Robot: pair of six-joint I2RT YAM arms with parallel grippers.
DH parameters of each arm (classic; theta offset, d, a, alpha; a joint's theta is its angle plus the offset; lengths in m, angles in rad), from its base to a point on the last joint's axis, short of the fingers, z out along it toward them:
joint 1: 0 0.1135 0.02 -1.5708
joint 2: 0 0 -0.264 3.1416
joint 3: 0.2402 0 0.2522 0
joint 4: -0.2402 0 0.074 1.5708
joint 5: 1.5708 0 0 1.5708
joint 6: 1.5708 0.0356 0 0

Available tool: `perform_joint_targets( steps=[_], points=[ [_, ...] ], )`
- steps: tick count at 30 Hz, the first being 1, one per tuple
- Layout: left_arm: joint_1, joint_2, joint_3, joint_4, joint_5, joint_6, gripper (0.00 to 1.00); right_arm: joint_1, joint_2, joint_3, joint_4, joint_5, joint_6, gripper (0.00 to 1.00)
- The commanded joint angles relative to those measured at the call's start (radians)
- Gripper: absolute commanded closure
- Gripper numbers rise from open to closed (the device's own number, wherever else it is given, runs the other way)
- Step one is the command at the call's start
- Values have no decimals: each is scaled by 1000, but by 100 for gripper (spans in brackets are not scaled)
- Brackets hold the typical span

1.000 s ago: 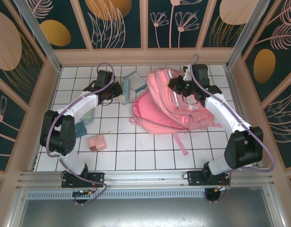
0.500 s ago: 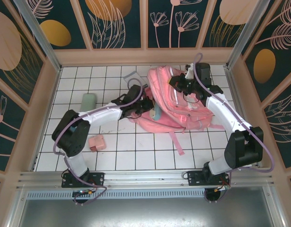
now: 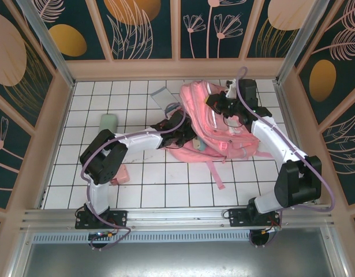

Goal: Pack the student bag

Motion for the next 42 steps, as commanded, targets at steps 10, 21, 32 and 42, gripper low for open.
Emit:
perform_joint_targets(
  steps=[10, 21, 32, 42],
  points=[
    [-7, 102, 140, -32, -46, -21, 62, 0, -59, -6, 114, -50, 9, 100],
    [14, -100, 95, -149, -117, 120, 46, -6, -54, -54, 95, -31, -39, 100],
    [173, -236, 73, -162, -136, 368, 52, 14, -55, -170, 93, 0, -81, 100],
    [333, 77, 314, -192, -51, 486, 68, 79, -26, -153, -12, 123, -177, 100]
  ],
)
